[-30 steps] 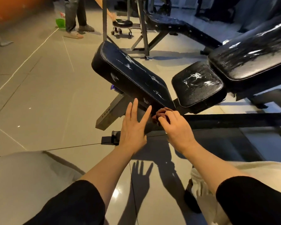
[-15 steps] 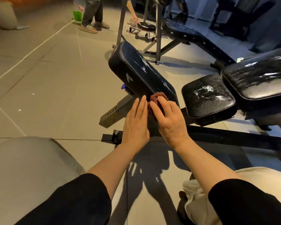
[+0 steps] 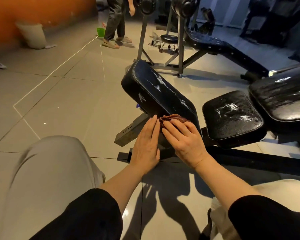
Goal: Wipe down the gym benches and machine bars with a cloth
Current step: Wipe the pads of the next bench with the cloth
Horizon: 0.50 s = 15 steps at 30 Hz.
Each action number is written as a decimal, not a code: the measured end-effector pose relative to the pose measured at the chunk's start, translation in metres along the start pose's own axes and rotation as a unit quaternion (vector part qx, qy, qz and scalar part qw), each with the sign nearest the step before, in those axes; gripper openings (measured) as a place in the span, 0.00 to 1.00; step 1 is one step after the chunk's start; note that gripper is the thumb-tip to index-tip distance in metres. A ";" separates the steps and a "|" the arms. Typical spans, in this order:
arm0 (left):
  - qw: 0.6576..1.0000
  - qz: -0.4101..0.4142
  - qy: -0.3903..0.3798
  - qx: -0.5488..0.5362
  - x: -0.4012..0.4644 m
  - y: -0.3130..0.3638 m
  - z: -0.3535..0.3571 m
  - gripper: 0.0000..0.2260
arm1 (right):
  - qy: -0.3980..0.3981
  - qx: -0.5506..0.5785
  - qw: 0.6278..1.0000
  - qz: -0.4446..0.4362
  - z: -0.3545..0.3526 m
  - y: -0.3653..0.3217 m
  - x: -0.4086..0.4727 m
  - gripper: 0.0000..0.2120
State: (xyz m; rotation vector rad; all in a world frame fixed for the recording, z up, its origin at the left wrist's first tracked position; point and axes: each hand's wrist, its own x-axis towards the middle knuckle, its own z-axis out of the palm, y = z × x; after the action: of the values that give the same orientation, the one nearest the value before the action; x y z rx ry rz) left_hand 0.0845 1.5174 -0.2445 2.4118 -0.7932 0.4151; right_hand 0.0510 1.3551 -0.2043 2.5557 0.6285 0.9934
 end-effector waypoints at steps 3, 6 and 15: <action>1.000 0.007 0.003 0.015 0.001 -0.003 0.001 0.45 | -0.033 0.000 0.999 -0.026 0.003 -0.003 -0.013 0.13; 0.999 0.016 -0.003 0.027 0.002 -0.006 0.000 0.43 | -0.052 0.019 0.998 -0.013 -0.002 -0.009 -0.017 0.08; 0.999 0.030 -0.013 0.022 0.004 -0.004 -0.011 0.45 | -0.064 0.001 0.998 0.028 -0.006 -0.006 -0.023 0.16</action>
State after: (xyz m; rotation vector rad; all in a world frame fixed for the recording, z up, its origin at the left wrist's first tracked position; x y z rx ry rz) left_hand 0.0884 1.5246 -0.2360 2.4426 -0.8773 0.4296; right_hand 0.0300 1.3490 -0.2156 2.6256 0.5263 0.8380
